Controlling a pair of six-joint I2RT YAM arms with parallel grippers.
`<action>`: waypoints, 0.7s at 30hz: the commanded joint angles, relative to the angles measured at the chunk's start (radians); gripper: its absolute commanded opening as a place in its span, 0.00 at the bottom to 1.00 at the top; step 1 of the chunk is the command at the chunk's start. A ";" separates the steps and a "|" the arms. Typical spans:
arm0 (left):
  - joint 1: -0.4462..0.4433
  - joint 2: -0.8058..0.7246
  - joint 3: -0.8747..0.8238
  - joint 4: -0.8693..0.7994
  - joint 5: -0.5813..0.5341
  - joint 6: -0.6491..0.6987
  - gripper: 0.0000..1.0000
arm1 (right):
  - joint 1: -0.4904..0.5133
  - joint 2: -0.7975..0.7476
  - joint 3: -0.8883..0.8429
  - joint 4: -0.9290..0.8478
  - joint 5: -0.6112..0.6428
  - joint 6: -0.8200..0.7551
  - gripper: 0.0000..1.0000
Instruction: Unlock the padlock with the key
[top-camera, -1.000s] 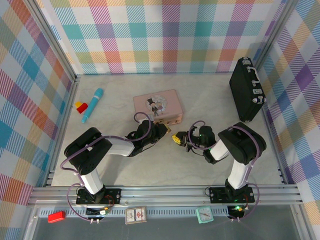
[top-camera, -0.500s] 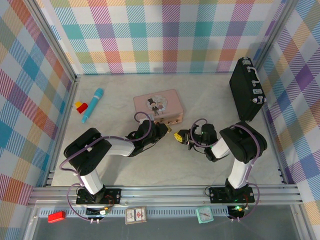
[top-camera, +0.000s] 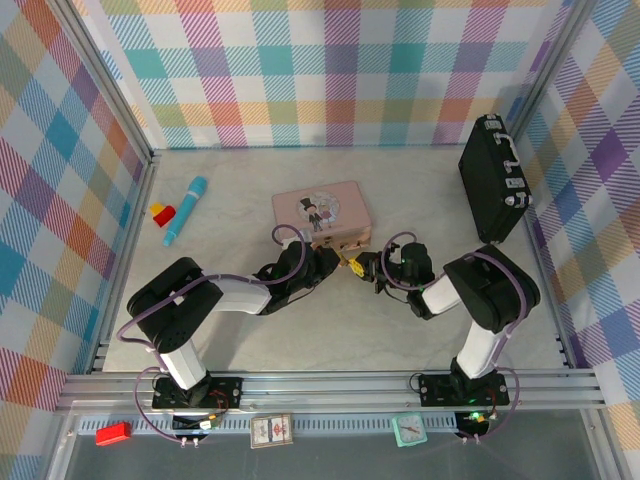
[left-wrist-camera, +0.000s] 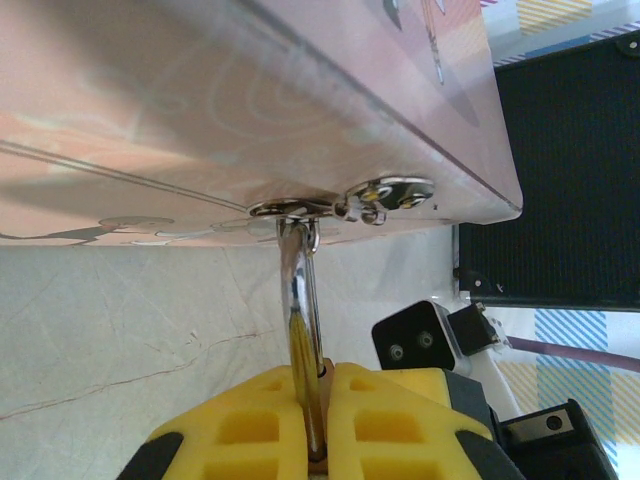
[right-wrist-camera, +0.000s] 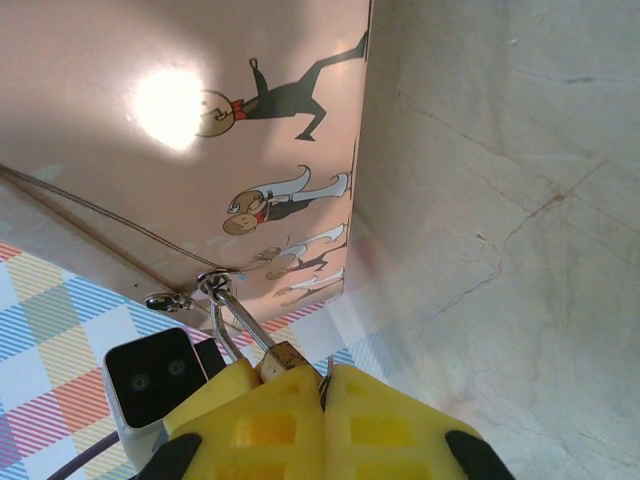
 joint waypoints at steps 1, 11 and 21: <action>-0.063 -0.034 0.064 0.045 0.124 0.033 0.04 | 0.047 -0.073 -0.012 0.083 -0.024 -0.040 0.00; -0.004 -0.040 0.084 -0.191 0.062 0.127 0.05 | 0.033 -0.272 -0.042 -0.256 0.029 -0.249 0.00; 0.013 -0.020 0.111 -0.349 0.059 0.223 0.07 | 0.031 -0.704 0.027 -0.872 0.172 -0.617 0.00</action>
